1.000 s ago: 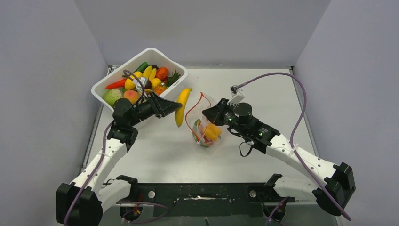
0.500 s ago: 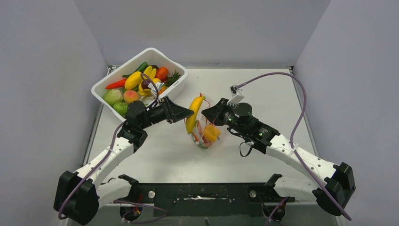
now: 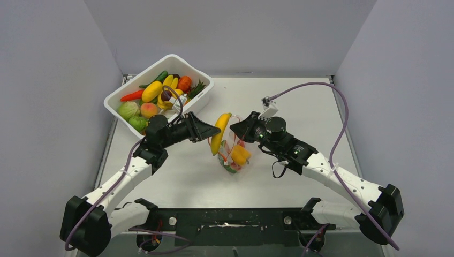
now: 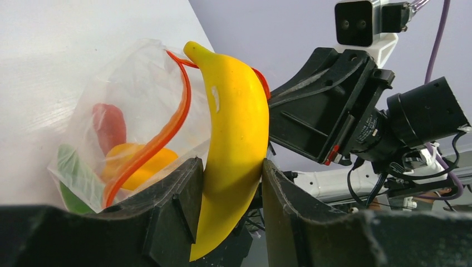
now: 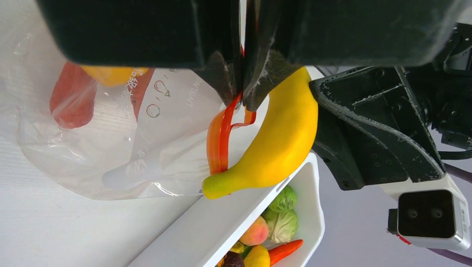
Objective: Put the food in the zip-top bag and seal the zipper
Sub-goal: Place the fake fruit in the zipper food storage bag.
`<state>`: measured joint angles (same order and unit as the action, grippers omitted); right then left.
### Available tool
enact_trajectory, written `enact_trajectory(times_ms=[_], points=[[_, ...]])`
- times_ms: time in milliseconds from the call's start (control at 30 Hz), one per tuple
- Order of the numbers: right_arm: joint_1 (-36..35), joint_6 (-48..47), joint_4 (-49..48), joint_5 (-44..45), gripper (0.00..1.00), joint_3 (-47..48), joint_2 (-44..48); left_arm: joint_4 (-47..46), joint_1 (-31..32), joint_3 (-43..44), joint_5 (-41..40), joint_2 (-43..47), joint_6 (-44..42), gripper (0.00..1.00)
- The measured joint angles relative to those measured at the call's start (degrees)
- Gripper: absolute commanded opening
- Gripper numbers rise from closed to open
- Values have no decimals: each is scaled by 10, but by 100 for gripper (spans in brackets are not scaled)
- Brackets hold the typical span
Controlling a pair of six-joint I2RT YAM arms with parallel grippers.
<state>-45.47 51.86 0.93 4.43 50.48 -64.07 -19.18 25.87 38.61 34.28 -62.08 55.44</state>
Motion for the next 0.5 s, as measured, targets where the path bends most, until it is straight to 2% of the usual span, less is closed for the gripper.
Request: enact_trajectory(times_ms=[500], points=[[0,0,0,30,0,0,0,-12,9,-6,5,14,25,18]])
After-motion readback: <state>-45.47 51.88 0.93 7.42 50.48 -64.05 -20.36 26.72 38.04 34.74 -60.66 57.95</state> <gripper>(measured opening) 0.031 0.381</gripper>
